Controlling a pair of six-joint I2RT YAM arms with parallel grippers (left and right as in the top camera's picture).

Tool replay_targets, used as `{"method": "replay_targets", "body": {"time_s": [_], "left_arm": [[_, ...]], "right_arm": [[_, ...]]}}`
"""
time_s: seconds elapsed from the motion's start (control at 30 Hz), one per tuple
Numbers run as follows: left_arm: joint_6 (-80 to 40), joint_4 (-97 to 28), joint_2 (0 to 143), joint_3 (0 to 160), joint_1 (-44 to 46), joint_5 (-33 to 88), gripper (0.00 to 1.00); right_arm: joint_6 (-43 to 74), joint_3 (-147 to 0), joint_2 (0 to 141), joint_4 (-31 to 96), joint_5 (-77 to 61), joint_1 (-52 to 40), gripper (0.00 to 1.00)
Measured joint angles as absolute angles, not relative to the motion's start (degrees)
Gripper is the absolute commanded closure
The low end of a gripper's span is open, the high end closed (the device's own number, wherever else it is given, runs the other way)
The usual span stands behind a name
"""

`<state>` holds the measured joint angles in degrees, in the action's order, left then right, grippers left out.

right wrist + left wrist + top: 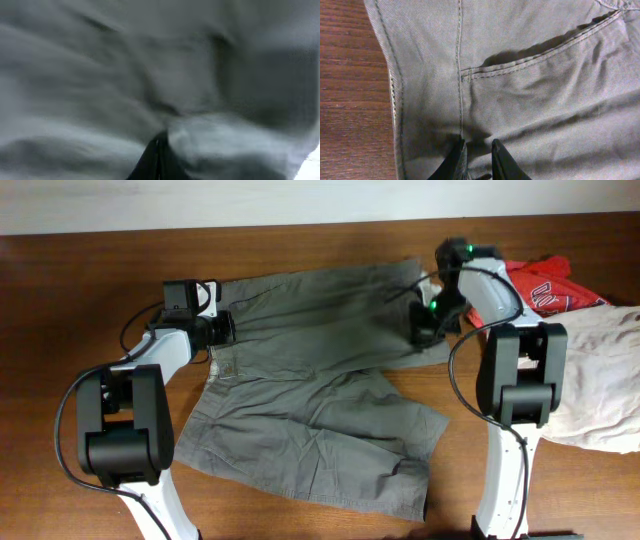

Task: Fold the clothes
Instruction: 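Release both waist corners and lift both grippers away outward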

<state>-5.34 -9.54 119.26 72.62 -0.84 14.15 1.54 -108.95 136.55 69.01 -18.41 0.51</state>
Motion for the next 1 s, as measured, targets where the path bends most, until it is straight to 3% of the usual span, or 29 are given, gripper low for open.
{"method": "replay_targets", "body": {"time_s": [0.53,0.73,1.0], "left_arm": [[-5.63,-9.65,119.39,72.66,-1.23,15.62,0.82],[-6.09,-12.45,119.59,74.96,-1.52,15.88,0.55],[-6.31,-27.88,118.17,85.19,-2.44,15.75,0.45]], "right_arm": [[5.52,-106.80,134.72,69.41,-12.45,6.50,0.95],[0.78,-109.71,134.85,75.05,-12.97,9.15,0.92],[-2.15,-119.37,134.69,85.32,-14.06,8.49,0.84]]}}
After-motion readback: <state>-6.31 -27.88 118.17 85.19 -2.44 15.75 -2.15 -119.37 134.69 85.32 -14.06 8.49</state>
